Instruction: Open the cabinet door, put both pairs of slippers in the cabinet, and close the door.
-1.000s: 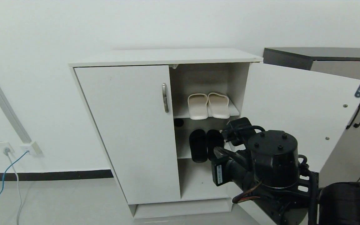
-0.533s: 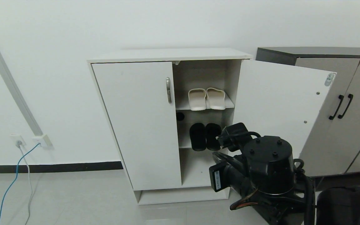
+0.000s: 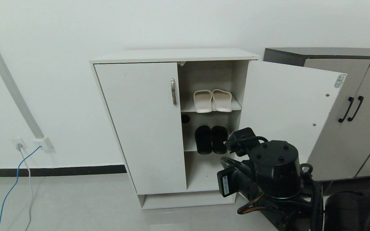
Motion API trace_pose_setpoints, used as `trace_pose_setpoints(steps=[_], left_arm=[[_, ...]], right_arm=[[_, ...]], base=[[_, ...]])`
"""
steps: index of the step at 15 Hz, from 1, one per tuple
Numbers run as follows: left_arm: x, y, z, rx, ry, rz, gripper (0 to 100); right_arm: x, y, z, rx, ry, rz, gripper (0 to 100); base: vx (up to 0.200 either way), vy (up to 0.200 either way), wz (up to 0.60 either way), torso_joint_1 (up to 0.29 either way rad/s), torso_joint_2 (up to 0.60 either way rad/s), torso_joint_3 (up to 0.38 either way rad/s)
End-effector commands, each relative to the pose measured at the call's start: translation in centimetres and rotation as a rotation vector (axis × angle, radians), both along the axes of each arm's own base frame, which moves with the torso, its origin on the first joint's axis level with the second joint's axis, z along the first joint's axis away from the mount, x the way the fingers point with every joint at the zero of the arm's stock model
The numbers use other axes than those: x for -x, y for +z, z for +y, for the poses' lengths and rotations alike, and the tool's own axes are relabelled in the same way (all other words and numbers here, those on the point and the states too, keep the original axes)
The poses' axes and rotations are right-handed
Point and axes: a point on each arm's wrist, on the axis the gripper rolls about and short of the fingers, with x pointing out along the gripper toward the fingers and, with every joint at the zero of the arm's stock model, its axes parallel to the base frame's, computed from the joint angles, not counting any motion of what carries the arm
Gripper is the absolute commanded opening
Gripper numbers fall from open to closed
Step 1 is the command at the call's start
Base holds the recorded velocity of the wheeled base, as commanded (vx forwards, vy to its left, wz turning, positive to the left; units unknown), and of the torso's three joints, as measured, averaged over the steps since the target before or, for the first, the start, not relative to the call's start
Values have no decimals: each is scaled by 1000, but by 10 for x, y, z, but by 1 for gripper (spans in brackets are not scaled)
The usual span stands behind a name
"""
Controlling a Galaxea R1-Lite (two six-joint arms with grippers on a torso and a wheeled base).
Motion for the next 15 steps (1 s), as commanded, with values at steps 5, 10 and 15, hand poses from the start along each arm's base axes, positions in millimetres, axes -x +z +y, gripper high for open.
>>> trace_pose_setpoints(steps=[5, 10, 15], left_arm=[[0, 0, 0, 2, -3, 0, 0], [0, 0, 0, 0, -3, 0, 0], [0, 0, 0, 2, 2, 0, 0]], right_arm=[[1, -7, -1, 21, -2, 14, 0], [1, -9, -1, 14, -3, 7, 0], [1, -9, -1, 17, -3, 9, 0]], base=[[0, 0, 0, 0, 0, 0], [0, 0, 0, 10, -106, -99], [0, 0, 0, 79, -414, -340]])
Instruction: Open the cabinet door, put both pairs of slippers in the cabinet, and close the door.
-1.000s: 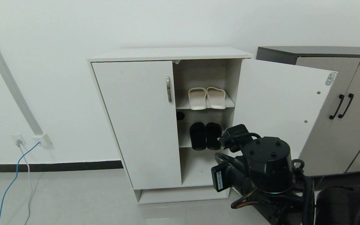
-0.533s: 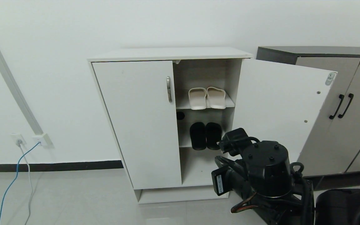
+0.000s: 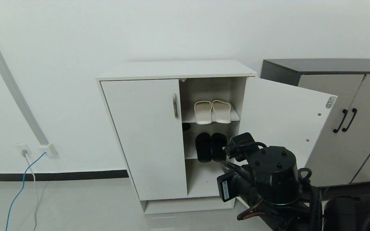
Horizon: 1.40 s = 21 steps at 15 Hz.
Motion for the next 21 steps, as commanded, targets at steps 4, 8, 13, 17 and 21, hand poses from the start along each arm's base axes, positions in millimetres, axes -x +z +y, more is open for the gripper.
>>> trace_pose_setpoints(steps=[4, 8, 13, 17, 21], left_arm=[[0, 0, 0, 1, 1, 0, 0], [0, 0, 0, 1, -1, 0, 0], [0, 0, 0, -5, -3, 0, 0], [0, 0, 0, -5, -3, 0, 0], [0, 0, 0, -5, -3, 0, 0]], right_arm=[[1, -2, 0, 6, 3, 4, 0], [1, -2, 0, 6, 1, 4, 0], [2, -4, -1, 13, 1, 8, 0], [2, -5, -1, 21, 3, 8, 0], [2, -5, -2, 13, 5, 2, 0]], base=[[0, 0, 0, 124, -459, -342], [0, 0, 0, 156, -478, -323], [0, 0, 0, 193, -500, -317], [0, 0, 0, 216, -530, -314], [0, 0, 0, 234, -563, -330]])
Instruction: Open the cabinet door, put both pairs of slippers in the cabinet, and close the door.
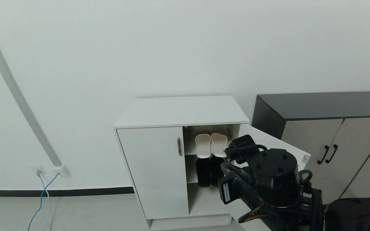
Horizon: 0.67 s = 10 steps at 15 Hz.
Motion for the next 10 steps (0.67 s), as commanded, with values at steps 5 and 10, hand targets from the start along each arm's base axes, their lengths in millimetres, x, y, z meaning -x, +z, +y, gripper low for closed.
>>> trace_pose_setpoints(steps=[5, 10], left_arm=[[0, 0, 0, 15, 4, 0, 0], [0, 0, 0, 15, 4, 0, 0]], right_arm=[[1, -4, -1, 9, 5, -14, 0], [-1, -7, 0, 18, 4, -8, 0]], base=[[40, 0, 0, 251, -565, -312], [80, 0, 0, 113, -269, -141]])
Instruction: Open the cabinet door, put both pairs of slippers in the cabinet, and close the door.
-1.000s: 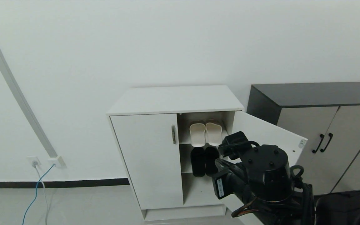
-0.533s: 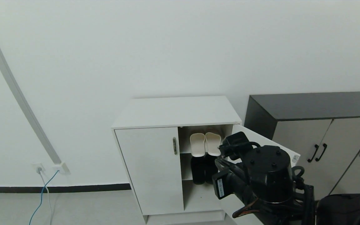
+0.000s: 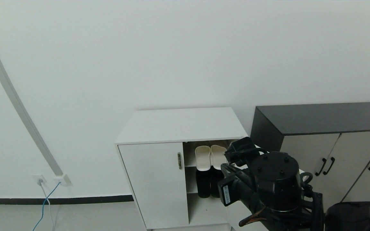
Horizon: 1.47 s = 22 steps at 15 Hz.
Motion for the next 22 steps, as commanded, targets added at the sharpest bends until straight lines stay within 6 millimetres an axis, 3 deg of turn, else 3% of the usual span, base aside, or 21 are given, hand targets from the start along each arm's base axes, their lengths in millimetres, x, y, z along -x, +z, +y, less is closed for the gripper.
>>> trace_pose_setpoints(steps=[1, 6, 10, 19, 22], left_arm=[[0, 0, 0, 1, 1, 0, 0], [0, 0, 0, 1, 2, 0, 0], [0, 0, 0, 1, 2, 0, 0], [0, 0, 0, -1, 1, 0, 0], [0, 0, 0, -1, 2, 0, 0]], right_arm=[[-2, -3, 1, 8, -2, 7, 0], [-5, -6, -1, 15, -11, 13, 0], [-8, -8, -2, 19, -18, 15, 0], [-12, -13, -1, 25, -27, 13, 0], [-24, -15, -5, 17, -59, 7, 0]], base=[[0, 0, 0, 0, 0, 0], [0, 0, 0, 11, 1, -4], [0, 0, -600, 1, 5, 2], [0, 0, 0, 0, 0, 0], [-133, 0, 0, 3, 0, 2]])
